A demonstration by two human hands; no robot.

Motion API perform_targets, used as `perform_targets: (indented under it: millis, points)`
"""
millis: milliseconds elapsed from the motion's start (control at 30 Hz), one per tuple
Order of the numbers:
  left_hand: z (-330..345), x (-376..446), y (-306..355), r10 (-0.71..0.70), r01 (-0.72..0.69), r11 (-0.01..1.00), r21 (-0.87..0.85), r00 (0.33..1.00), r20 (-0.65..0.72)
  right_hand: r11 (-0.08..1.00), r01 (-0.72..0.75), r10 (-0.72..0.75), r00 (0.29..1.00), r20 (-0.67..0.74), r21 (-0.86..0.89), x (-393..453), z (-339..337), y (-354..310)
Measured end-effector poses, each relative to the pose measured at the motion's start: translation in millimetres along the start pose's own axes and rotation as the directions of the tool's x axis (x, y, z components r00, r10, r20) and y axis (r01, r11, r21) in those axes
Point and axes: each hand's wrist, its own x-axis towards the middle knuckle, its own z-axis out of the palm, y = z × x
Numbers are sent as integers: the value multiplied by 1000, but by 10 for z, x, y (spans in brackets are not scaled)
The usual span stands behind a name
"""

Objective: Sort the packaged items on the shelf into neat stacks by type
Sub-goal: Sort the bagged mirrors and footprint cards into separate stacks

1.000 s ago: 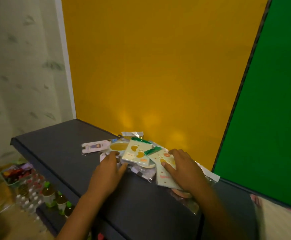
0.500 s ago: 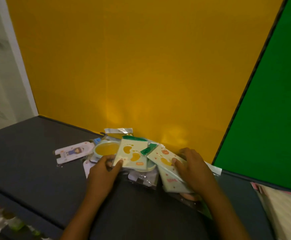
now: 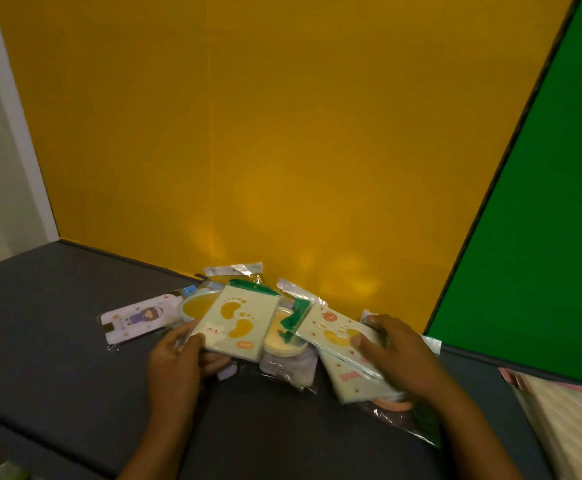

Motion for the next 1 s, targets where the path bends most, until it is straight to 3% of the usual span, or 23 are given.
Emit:
perform_targets:
  millis: [267,467,700,867,1000]
  points:
    - [-67,-39,57,22,-41,981,-192,995,-96,997,-13,15,999,31,-78,0,-60,-6]
    - [-1,-66,147,-60,70,896,-438,998,37,997,-61,63,997,36,-56,19,-117,66]
    - [75,-65,168,-136,233,821,-522,967,217,969,-76,56,995,87,236,-32,-244,-7]
    - [121,-84,190,-119,243,819,-520,958,261,821,-166,111,985,133,547,-68,-311,-33]
    - [132,-73,183,-127,267,808,-526,949,287,736,-207,82,972,218,644,-90,-341,-56]
